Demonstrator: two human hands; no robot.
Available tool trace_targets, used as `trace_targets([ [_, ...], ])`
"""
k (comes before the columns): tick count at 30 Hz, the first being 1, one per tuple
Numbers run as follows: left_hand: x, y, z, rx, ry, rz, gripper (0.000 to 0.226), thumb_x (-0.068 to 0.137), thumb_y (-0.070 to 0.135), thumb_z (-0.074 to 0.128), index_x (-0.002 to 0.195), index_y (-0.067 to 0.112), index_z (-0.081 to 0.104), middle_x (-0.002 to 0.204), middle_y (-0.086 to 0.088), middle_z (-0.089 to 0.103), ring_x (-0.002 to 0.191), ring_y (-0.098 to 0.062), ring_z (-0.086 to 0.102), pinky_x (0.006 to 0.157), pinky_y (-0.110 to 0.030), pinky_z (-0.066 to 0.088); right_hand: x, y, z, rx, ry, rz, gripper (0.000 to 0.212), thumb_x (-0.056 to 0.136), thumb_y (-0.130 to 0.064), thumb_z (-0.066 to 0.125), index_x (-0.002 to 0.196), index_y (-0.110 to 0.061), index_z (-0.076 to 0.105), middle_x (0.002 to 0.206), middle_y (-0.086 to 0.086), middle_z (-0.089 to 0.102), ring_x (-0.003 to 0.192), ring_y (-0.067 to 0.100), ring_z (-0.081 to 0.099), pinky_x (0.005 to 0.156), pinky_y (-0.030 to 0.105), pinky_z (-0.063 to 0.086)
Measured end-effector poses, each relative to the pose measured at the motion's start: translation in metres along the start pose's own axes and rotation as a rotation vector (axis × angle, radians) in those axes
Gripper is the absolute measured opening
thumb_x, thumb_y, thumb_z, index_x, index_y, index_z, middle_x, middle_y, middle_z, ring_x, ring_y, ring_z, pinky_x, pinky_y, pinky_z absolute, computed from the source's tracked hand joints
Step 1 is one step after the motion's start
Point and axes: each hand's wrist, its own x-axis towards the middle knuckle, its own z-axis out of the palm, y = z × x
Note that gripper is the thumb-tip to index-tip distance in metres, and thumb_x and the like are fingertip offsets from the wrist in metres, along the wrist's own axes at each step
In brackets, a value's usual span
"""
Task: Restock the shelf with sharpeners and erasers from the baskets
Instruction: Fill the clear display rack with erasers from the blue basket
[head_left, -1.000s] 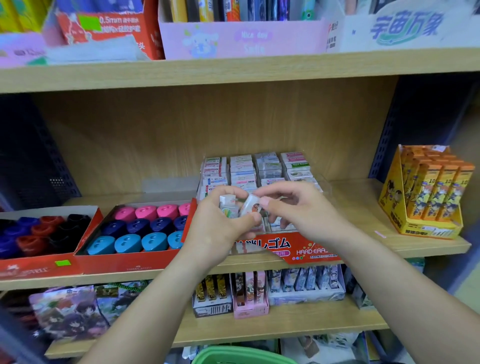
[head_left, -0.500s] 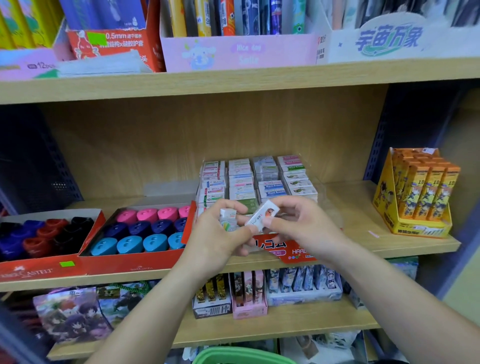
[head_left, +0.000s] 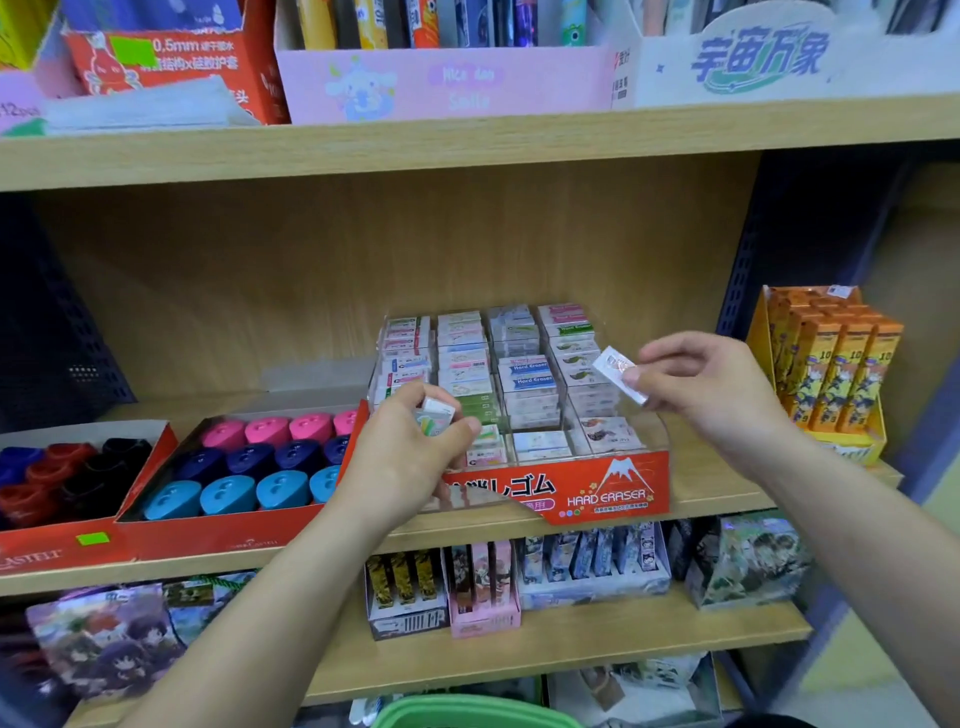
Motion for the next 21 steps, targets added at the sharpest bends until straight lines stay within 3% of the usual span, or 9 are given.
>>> trace_targets([
  [3,0.006,0.002,0.002,0.052,0.004,0.005,0.013,0.092,0.025,0.074,0.092,0.015,0.066,0.064,-0.003,0.066,0.046,-0.016,0.059,0.054,-0.040,0.056,0.011,0.006,-0.004,-0.144,-0.015,-0.064,0.013,0.080,-0.013,0.084,0.088,-0.019,0.075,0.079,-0.004,0.076,0.077,0.014,0.073,0.065,0.028,0.055],
  [7,0.014,0.005,0.006,0.056,-0.015,0.011,0.009,0.093,0.023,0.073,0.094,0.015,0.069,0.065,-0.003,0.064,0.046,-0.009,0.056,0.050,-0.029,0.056,0.022,0.010,0.000,-0.358,-0.104,-0.154,0.010,0.084,-0.018,0.082,0.086,-0.026,0.077,0.082,-0.011,0.074,0.082,0.005,0.068,0.076,0.028,0.055],
  [11,0.025,-0.003,0.011,0.120,0.028,0.066,0.007,0.091,0.027,0.074,0.090,0.026,0.068,0.056,0.005,0.062,0.049,-0.018,0.059,0.062,-0.050,0.062,0.028,0.014,0.006,-0.593,-0.184,-0.210,0.005,0.088,-0.021,0.078,0.089,-0.026,0.077,0.084,-0.017,0.070,0.070,-0.017,0.057,0.058,0.005,0.041],
  [13,0.027,-0.007,0.014,0.107,0.045,0.079,0.011,0.091,0.027,0.075,0.091,0.028,0.064,0.056,0.005,0.061,0.051,-0.023,0.058,0.064,-0.057,0.059,0.030,0.016,0.008,-0.667,-0.203,-0.224,0.005,0.088,-0.023,0.078,0.089,-0.028,0.077,0.083,-0.020,0.069,0.070,-0.020,0.055,0.055,0.008,0.039],
  [15,0.028,-0.010,0.015,0.080,0.062,0.079,0.016,0.090,0.027,0.076,0.096,0.028,0.061,0.069,0.000,0.066,0.054,-0.026,0.061,0.064,-0.057,0.059,0.031,0.016,0.010,-0.704,-0.232,-0.223,0.006,0.088,-0.025,0.078,0.087,-0.030,0.076,0.081,-0.021,0.069,0.071,-0.014,0.059,0.062,0.013,0.043],
  [17,0.028,-0.013,0.014,0.054,0.080,0.062,0.023,0.087,0.031,0.078,0.099,0.025,0.060,0.080,-0.002,0.069,0.056,-0.022,0.067,0.066,-0.052,0.062,0.032,0.016,0.013,-0.735,-0.255,-0.218,0.008,0.088,-0.026,0.077,0.084,-0.032,0.075,0.081,-0.021,0.069,0.076,-0.007,0.063,0.068,0.019,0.049],
  [21,0.026,-0.016,0.012,-0.002,0.081,0.032,0.025,0.087,0.025,0.079,0.103,0.016,0.062,0.070,-0.005,0.071,0.056,-0.015,0.069,0.061,-0.036,0.063,0.033,0.018,0.017,-0.805,-0.200,-0.221,0.010,0.084,-0.030,0.081,0.079,-0.033,0.073,0.080,-0.018,0.070,0.077,0.000,0.065,0.070,0.030,0.056],
])
